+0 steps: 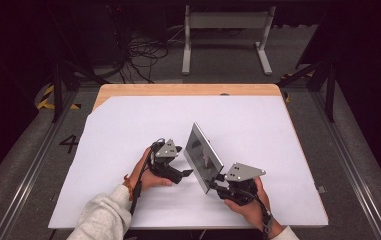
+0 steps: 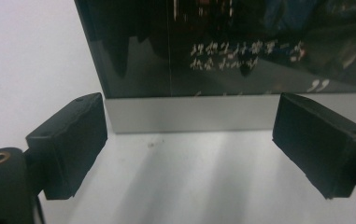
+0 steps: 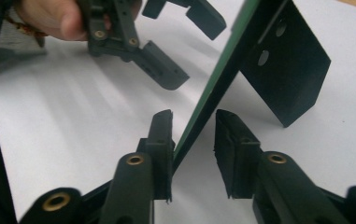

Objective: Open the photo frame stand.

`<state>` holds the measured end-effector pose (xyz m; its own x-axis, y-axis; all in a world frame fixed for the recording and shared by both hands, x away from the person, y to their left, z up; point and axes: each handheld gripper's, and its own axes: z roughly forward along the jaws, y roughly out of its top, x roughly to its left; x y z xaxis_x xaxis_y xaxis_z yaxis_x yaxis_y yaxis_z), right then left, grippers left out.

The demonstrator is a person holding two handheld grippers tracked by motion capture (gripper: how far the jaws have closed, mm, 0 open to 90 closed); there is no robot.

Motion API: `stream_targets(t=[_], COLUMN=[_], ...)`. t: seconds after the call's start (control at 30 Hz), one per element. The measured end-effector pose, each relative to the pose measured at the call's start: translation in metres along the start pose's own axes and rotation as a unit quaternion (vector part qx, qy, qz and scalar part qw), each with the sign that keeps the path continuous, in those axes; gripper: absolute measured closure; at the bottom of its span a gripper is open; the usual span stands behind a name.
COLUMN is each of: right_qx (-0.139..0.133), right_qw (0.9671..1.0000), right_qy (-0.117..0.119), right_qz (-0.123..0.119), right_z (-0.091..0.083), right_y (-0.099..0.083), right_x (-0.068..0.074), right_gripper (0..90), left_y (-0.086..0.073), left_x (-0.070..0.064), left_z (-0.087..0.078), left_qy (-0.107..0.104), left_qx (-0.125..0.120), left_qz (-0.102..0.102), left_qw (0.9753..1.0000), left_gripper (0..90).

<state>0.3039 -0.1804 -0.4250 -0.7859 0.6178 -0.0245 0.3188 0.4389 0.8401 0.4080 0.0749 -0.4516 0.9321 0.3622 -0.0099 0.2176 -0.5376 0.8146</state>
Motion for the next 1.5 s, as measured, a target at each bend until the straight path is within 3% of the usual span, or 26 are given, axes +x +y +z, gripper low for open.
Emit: stream_targets(t=[0.37,0.57,0.7,0.8,1.17,1.5], right_qx=[-0.001,-0.002,-0.003,-0.002,-0.005,-0.007], right_qw=[0.9999,0.9998,0.9998,0.9997,0.9996,0.9991], right_qy=[-0.01,-0.019,-0.021,-0.025,-0.024,-0.03], right_qz=[0.004,-0.001,0.0,-0.001,0.013,0.027], right_z=[-0.007,-0.009,-0.01,-0.011,-0.013,-0.015], right_y=[-0.002,-0.003,-0.004,-0.004,-0.006,-0.008], right_x=[0.003,0.004,0.004,0.003,-0.003,-0.011], right_gripper=[74.7,75.3,75.5,75.9,77.9,79.8], left_y=[0.01,0.013,0.013,0.013,0.013,0.009], left_x=[0.006,0.018,0.021,0.02,0.018,0.008], left_z=[0.011,0.011,0.02,0.021,0.015,0.003], left_qy=[-0.024,-0.018,-0.034,-0.055,-0.042,-0.032], left_qx=[0.0,-0.008,0.006,0.009,0.026,0.052], left_qz=[0.016,0.01,0.013,0.018,0.022,0.035], left_qw=[0.9996,0.9998,0.9993,0.9983,0.9985,0.9975], left_gripper=[9.8,10.1,7.1,11.1,21.1,22.1])
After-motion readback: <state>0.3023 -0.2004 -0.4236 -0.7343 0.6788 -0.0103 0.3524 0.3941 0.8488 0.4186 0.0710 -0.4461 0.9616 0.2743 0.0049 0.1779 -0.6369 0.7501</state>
